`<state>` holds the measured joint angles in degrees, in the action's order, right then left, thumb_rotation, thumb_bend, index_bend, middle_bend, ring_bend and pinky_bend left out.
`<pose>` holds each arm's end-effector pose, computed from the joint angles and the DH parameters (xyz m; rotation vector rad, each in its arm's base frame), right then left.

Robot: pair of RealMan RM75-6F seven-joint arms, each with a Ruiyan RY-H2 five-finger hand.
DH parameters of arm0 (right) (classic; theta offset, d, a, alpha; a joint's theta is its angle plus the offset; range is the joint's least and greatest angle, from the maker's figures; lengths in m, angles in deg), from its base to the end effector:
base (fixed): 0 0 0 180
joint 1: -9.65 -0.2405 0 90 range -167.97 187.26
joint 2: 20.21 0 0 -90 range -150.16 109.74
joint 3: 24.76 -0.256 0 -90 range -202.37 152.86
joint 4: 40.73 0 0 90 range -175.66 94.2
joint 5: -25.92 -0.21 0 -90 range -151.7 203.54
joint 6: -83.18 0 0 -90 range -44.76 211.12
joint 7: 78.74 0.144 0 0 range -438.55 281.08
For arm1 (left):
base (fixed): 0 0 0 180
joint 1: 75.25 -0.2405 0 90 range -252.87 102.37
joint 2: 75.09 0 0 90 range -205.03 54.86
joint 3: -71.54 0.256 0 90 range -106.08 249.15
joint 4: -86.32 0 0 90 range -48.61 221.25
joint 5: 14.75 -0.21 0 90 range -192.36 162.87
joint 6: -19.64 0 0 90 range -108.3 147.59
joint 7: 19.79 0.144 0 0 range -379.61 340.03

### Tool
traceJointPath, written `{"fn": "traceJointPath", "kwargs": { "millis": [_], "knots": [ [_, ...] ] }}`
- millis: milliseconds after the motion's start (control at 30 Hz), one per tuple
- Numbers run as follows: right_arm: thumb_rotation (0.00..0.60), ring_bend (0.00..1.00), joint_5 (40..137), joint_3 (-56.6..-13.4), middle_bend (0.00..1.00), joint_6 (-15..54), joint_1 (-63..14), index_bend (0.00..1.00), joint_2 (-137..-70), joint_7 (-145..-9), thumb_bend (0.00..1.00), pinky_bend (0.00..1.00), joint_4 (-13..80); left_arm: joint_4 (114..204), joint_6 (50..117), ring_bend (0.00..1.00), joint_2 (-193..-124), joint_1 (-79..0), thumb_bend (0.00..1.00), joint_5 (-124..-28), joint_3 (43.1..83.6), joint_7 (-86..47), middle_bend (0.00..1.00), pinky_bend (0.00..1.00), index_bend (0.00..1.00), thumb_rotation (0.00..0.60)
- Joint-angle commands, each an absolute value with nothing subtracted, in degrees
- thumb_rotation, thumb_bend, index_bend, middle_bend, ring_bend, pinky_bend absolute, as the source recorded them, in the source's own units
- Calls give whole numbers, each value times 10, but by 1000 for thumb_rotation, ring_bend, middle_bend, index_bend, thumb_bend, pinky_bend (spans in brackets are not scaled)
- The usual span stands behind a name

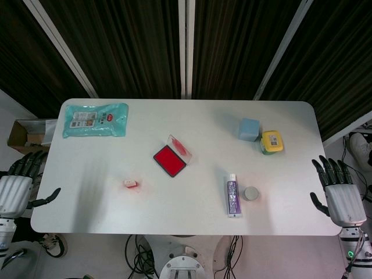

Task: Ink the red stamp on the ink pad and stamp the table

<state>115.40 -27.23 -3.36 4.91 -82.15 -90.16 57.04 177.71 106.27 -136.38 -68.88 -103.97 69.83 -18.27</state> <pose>-0.2863 -0.1772 0.1619 1.4714 -0.7511 0.8441 -0.3058 0.1853 0.1741 -1.4682 -0.7844 -0.8903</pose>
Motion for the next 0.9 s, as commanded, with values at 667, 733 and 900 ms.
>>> {"fn": "traceJointPath", "kwargs": {
  "millis": [667, 733, 900],
  "knots": [
    [600, 0, 1148, -275, 0, -16, 42, 0, -820, -881, 223, 0, 561, 1804, 1068, 73, -1376, -677, 142, -1069, 695, -177, 63, 182, 25, 328],
    [600, 0, 1148, -277, 0, -19, 42, 0, -819, -878, 224, 0, 559, 1807, 1064, 137, -1382, -672, 125, -1072, 694, -175, 64, 303, 27, 374],
    [600, 0, 1148, -276, 0, -18, 42, 0, -818, -866, 224, 0, 555, 1828, 1045, 647, -1404, -657, 105, -1079, 695, -167, 212, 862, 71, 455]
  ]
}}
